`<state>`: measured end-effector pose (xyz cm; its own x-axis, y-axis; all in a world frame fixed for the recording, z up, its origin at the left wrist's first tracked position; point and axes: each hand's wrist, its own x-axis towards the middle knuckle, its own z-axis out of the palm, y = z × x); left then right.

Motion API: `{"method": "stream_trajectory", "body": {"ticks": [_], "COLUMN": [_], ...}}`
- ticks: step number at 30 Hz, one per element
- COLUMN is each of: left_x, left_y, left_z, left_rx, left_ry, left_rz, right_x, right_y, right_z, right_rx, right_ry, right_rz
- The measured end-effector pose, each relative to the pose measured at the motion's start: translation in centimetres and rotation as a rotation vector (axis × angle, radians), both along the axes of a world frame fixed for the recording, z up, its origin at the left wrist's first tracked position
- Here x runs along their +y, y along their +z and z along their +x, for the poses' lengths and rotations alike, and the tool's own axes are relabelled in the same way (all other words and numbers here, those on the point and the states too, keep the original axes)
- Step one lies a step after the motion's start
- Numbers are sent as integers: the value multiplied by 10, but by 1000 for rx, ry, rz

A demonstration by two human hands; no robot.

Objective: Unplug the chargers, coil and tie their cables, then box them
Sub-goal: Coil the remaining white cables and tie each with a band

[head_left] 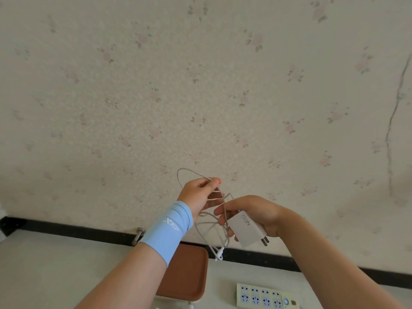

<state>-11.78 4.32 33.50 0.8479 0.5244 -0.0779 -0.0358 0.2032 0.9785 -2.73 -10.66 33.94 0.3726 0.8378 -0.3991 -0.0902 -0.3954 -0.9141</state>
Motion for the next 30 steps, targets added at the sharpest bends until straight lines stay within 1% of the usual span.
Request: {"method": "stream_trajectory", "body": {"ticks": [1, 3, 7, 9, 11, 13, 14, 15, 17, 18, 19, 20, 23, 25, 27, 30], "left_x": [-1, -2, 8, 13, 18, 28, 34, 41, 45, 44, 42, 40, 24, 14, 6, -3], "left_y": [0, -1, -7, -9, -7, -4, -3, -1, 0, -3, -5, -9, -11, -11, -12, -16], "left_z": [0, -2, -7, -10, -12, -15, -17, -20, -29, -32, -32, -29, -17, -8, -3, -3], "left_rx": [12, 63, 223, 295, 329, 420, 530, 688, 1066, 1187, 1215, 1144, 711, 488, 404, 427], "left_ry": [-12, -58, -178, -276, -308, -300, -326, -388, -574, -645, -670, -644, -419, -297, -330, -471], "left_rz": [45, 218, 755, 925, 991, 1045, 1087, 1133, 1155, 1157, 1168, 1171, 1052, 1022, 1002, 907], "right_x": [0, -1, -3, -5, -7, -9, -10, -11, -13, -15, -15, -15, -10, -6, -3, -3], "right_y": [0, -1, 1, 4, 2, -2, -4, -6, -7, -7, -6, -5, -3, -1, 2, 3], "right_z": [1, 3, 11, 16, 23, 31, 34, 37, 40, 39, 38, 36, 25, 19, 16, 16], "right_rx": [22, 134, 394, 473, 437, 310, 268, 258, 314, 348, 366, 369, 368, 397, 448, 593], "right_ry": [-19, -66, -228, -329, -450, -578, -631, -668, -683, -665, -629, -582, -434, -377, -330, -305], "right_rz": [9, 68, 270, 346, 347, 276, 254, 245, 243, 233, 215, 189, 143, 165, 217, 302]}}
